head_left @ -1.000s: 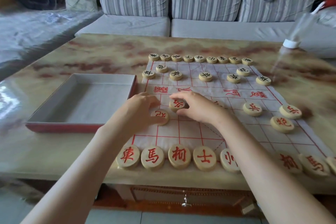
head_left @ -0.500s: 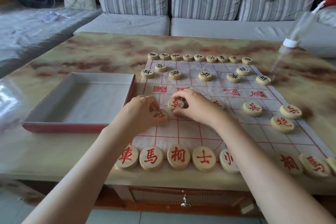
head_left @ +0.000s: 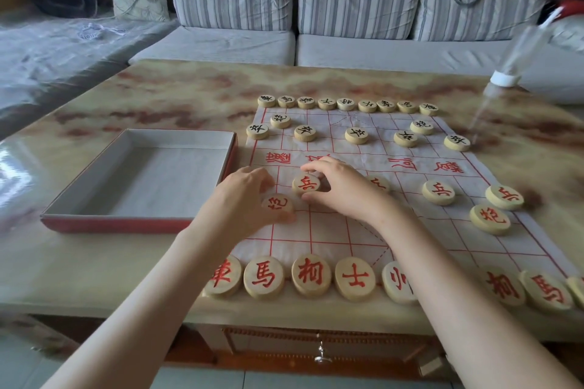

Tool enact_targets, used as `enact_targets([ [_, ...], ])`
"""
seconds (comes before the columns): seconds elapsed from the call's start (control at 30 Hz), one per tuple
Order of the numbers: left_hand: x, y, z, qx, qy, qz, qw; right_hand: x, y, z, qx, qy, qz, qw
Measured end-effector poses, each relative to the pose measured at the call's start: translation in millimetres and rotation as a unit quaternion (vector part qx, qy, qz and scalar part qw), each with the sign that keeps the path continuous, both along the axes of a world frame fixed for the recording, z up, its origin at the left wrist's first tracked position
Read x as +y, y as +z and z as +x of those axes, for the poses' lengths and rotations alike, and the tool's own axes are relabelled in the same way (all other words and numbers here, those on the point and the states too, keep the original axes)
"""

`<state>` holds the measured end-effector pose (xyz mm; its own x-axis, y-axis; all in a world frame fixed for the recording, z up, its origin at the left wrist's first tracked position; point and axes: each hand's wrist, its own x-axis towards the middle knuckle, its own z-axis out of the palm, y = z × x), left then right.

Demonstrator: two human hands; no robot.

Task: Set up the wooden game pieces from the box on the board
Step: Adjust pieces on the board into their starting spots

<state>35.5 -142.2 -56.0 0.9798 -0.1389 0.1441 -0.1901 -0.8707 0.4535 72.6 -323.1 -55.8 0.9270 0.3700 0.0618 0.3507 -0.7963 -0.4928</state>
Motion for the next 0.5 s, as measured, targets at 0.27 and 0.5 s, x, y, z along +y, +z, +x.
enact_targets([
  [0.27, -2, -7, 5, 0.005, 0.003, -0.010, 1.000, 1, -1, 0, -0.008, -0.002, 0.003, 1.000],
  [0.5, 7, 5, 0, 0.053, -0.061, -0.007, 0.997, 2, -1, 1, -0.017, -0.003, 0.001, 1.000],
])
